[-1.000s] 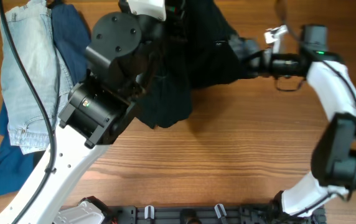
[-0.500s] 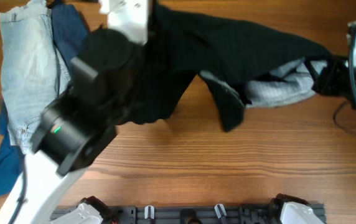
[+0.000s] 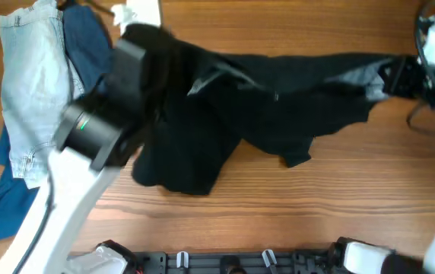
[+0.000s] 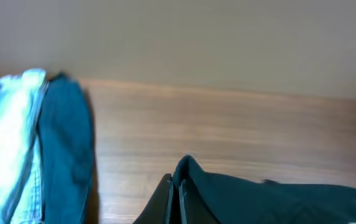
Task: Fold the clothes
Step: 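Pull the black shorts apart with both grippers and drape them on the table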
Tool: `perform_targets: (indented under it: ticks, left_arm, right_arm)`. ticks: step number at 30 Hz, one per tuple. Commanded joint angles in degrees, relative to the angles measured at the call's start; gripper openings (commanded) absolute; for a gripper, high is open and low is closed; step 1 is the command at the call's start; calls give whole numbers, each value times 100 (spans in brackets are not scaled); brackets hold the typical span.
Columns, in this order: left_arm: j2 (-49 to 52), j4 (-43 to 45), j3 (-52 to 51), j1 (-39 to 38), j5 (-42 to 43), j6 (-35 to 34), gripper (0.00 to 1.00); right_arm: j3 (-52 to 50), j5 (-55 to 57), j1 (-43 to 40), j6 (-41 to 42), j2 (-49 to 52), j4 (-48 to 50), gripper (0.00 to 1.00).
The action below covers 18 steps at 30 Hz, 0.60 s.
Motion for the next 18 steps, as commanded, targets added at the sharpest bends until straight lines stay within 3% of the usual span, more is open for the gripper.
perform_targets:
  ticks: [1,8,18]
  left_arm:
    - [673,186,39,431,35,-343,4]
    - [297,610,46,330,96,-293,4]
    - [-1672,245,46,-490,96,-168,4]
  right_arm:
    - [85,-590,9,-203,450,225,4]
    - [518,-302,9,-243,-236,-118,4]
    - [1296,400,9,-236,-2096,-2022,4]
